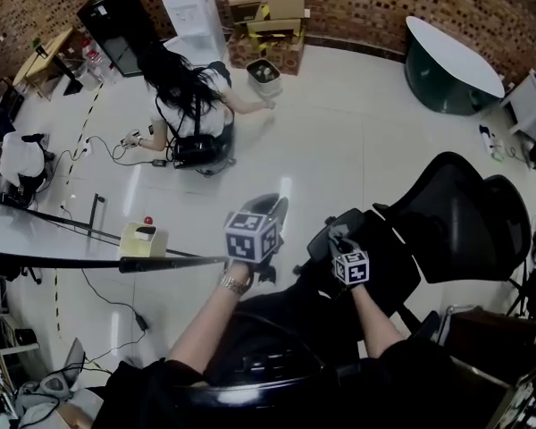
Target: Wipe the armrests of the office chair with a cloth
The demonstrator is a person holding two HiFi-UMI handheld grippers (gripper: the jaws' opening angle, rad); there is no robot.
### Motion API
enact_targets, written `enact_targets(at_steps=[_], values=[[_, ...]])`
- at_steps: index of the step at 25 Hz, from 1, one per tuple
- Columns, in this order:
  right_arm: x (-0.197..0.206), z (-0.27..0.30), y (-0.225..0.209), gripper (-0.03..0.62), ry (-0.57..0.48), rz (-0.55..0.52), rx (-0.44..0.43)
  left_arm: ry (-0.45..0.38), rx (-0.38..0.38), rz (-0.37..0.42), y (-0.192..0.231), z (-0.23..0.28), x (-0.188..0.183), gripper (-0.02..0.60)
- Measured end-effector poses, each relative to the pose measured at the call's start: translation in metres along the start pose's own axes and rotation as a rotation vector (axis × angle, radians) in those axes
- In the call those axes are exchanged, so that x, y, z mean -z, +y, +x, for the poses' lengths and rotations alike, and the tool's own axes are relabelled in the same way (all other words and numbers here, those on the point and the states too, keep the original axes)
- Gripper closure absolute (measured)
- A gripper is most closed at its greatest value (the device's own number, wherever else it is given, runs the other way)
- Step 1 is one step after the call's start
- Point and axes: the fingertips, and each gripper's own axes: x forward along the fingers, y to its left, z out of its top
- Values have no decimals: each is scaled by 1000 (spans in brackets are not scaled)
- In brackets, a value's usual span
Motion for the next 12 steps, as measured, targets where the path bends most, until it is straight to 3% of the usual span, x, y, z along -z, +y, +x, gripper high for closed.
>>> enact_targets(at_steps=[2,5,8,12], values=[[12,-6,38,540,20,-31,-97,3,3,-1,-1,1,1,503],[21,-13,73,540,74,-177,-206,6,10,-4,-4,2,0,503],[6,-24,47,545,47,-234,-154,11,15,2,-8,2,0,503],[-39,-32,-49,545,-51,-65,6,19,10,6,-8,1,3,503]])
